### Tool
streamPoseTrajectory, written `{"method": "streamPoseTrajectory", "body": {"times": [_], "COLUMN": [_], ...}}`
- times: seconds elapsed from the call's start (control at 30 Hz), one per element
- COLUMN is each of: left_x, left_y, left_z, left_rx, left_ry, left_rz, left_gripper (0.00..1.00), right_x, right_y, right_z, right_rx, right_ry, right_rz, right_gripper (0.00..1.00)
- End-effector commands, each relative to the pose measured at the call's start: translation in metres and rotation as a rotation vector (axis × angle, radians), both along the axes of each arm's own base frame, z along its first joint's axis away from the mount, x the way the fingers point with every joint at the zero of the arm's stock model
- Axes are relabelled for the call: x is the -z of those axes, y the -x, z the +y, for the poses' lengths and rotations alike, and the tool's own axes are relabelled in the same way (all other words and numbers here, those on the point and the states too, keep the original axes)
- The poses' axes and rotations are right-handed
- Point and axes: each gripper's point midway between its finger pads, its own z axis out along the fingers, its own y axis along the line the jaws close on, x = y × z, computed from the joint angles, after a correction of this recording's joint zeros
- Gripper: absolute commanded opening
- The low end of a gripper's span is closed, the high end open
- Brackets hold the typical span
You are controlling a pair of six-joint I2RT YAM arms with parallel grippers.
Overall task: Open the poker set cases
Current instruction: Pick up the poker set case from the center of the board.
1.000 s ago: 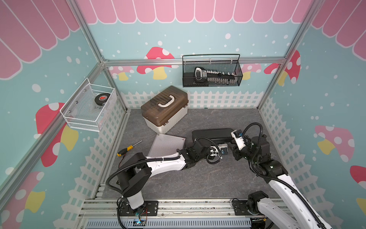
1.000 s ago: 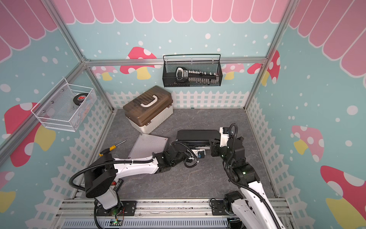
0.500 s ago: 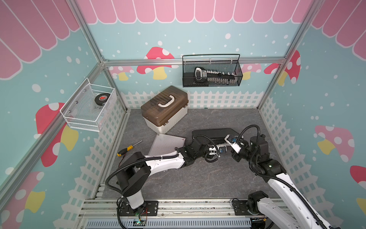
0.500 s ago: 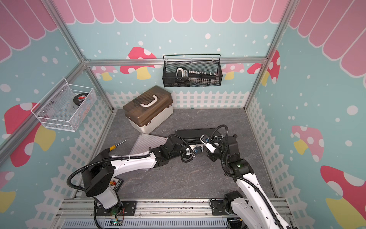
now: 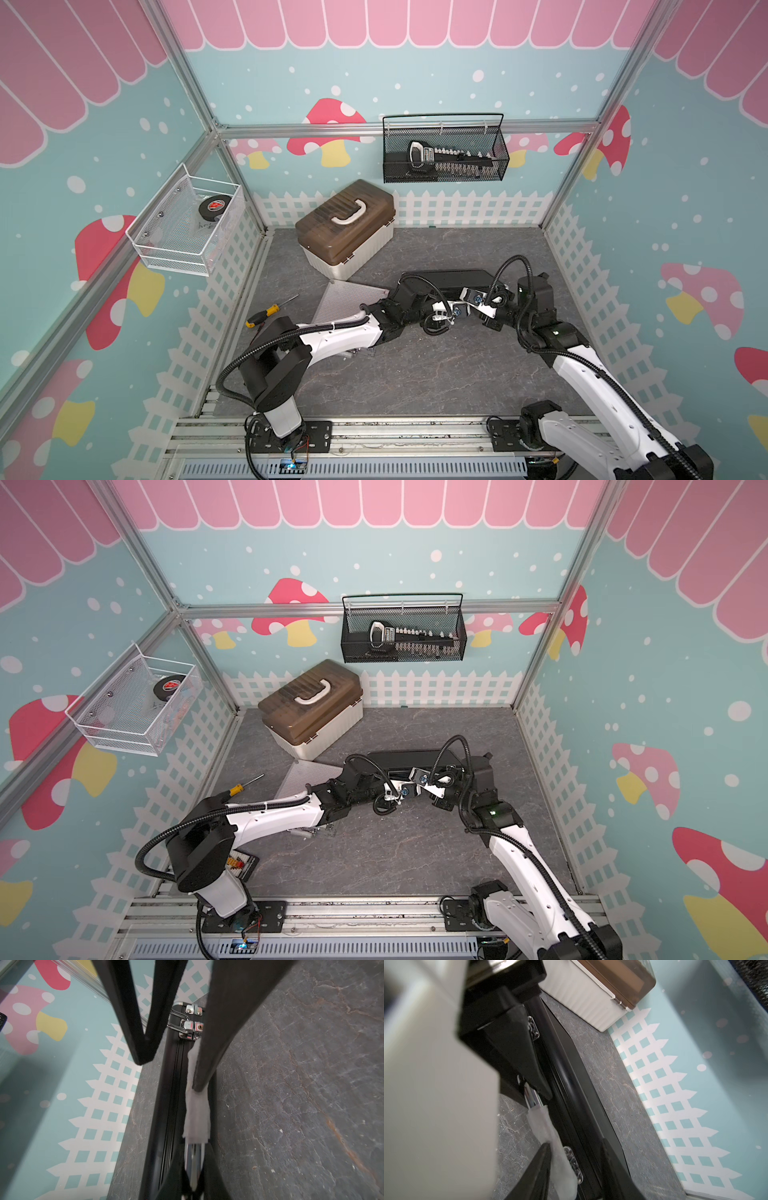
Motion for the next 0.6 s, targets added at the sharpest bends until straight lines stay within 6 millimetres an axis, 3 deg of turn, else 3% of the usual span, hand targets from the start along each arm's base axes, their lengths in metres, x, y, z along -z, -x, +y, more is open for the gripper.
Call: {"method": "streamPoseTrajectory", "body": {"times": [0.0, 0.17, 0.3, 0.57], "left_x": [-0.083, -0.094, -0.097, -0.093], "left_y": [-0.011, -0.019, -0.017, -0.003], "left_z": [-0.003, 0.009, 0.011, 0.006], "left_rx": [-0.003, -0.006, 0.029, 0.123], "left_ry": [0.213, 0.265, 0.262, 0.225], "left_rz": [-0.133, -0.114, -0.112, -0.089], "left_gripper": [0.0, 0.0, 0.0, 0.0], "right_x": [0.003, -0.008, -0.001, -0.008], "right_y": [0.007, 0.011, 0.013, -0.007], "right_z": [0.009, -0.001, -0.004, 0.003], "right_rx": [-0.089, -0.046, -0.039, -0.05], "right_ry": [0.012, -0.084, -0.07, -0.108], "right_rz": [-0.001, -0.016, -0.016, -0.062], "right_gripper": [0.38, 0.38, 0.39, 0.42]}}
